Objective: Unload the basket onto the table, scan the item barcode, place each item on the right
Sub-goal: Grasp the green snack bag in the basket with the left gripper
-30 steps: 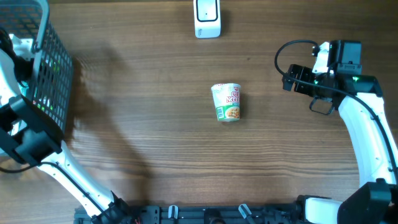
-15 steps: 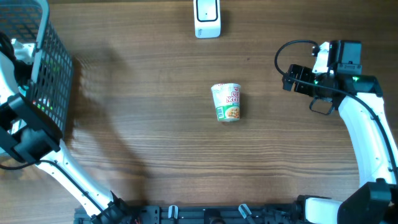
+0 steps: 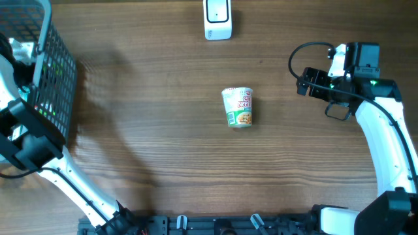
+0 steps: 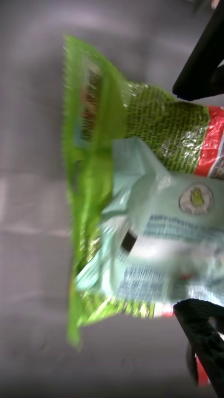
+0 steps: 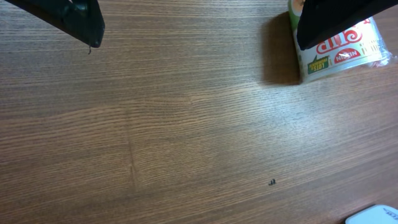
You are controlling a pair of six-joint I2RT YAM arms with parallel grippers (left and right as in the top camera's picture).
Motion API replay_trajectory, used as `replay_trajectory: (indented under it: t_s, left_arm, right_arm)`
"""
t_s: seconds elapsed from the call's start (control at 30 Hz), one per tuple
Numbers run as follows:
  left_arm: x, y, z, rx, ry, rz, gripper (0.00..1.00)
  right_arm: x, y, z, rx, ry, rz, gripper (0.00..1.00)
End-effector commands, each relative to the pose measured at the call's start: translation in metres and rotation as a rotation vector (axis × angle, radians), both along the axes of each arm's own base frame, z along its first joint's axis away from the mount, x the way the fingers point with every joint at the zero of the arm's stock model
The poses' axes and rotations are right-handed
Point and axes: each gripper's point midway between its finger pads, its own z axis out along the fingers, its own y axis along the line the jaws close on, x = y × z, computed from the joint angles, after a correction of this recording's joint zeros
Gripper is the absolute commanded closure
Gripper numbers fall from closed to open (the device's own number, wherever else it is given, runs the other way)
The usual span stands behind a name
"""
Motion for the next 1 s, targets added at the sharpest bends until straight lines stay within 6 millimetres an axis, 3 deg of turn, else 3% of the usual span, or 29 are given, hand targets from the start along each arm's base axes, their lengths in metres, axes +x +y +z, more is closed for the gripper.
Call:
replay_trajectory:
  t_s: [0.0,0.13,0.67,0.8,0.87,0.97]
  left_arm:
    - [0.015,0.004,0.062,0.072,-0.126,-0.028,0.0]
    - [0.006,0.008,0.049,0.071,-0.079,-0.012,0.0]
    - [-0.029,-0.012,-0.077,-0.057,0.158,-0.096,0.0]
    - [-0.033,-0.012,-0.088,-0.051,0.166,-0.071,0.0]
    - [-0.029,-0.008,-0.083,-0.038,0.149,-0.05,0.13]
    - [-0.022,-0.004,-0.067,-0.014,0.114,-0.042,0.54]
  right_arm:
    - [0.002,-0.004,0.002,-0.024,-0.008,0.005,0.0]
    - [0.002,-0.004,0.002,-0.024,-0.008,0.005,0.0]
    - [0.002,-0.004,0.002,-0.024,-0.008,0.005,0.0]
    - [0.002,-0.004,0.002,-0.023,-0.008,0.005,0.0]
    - [0.002,-0.004,0.002,-0.023,-0.008,0.005,0.0]
    - [0.002,-0.004,0.002,-0.023,-0.008,0.006,0.0]
